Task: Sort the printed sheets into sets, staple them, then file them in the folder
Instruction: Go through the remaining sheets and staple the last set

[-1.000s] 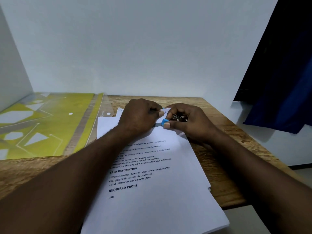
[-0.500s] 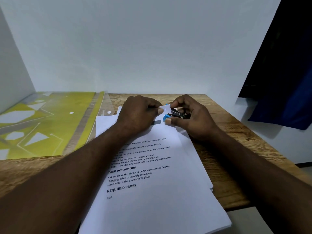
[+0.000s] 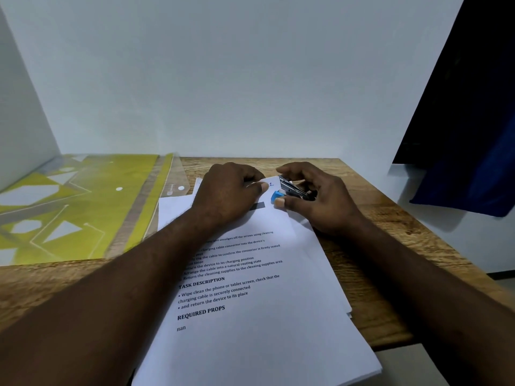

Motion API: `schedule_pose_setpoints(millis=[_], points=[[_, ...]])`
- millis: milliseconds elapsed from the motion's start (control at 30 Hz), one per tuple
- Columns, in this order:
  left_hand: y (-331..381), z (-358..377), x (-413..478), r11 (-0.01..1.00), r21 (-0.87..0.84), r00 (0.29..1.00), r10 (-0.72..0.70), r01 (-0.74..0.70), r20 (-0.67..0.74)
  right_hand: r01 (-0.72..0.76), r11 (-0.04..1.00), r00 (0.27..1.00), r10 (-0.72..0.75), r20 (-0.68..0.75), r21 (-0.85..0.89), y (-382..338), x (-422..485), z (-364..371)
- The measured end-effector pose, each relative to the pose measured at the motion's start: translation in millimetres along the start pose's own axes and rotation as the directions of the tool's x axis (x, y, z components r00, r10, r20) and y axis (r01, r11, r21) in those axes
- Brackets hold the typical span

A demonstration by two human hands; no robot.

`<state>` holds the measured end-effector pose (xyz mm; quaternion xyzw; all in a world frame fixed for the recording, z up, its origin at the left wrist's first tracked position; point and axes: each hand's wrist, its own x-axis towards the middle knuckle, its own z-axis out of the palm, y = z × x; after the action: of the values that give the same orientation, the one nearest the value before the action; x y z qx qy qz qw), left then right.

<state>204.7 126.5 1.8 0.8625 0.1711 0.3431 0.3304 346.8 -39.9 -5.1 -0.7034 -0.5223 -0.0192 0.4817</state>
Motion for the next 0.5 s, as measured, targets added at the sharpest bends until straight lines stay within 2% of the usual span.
schedule_pose_setpoints(millis=[500], points=[[2.1,1.1,-1.1,1.000,0.019,1.000,0.008,-0.008,0.005,0.040,0.998,0.999,-0.040,-0.005,-0.050,0.6,1.5,3.1]])
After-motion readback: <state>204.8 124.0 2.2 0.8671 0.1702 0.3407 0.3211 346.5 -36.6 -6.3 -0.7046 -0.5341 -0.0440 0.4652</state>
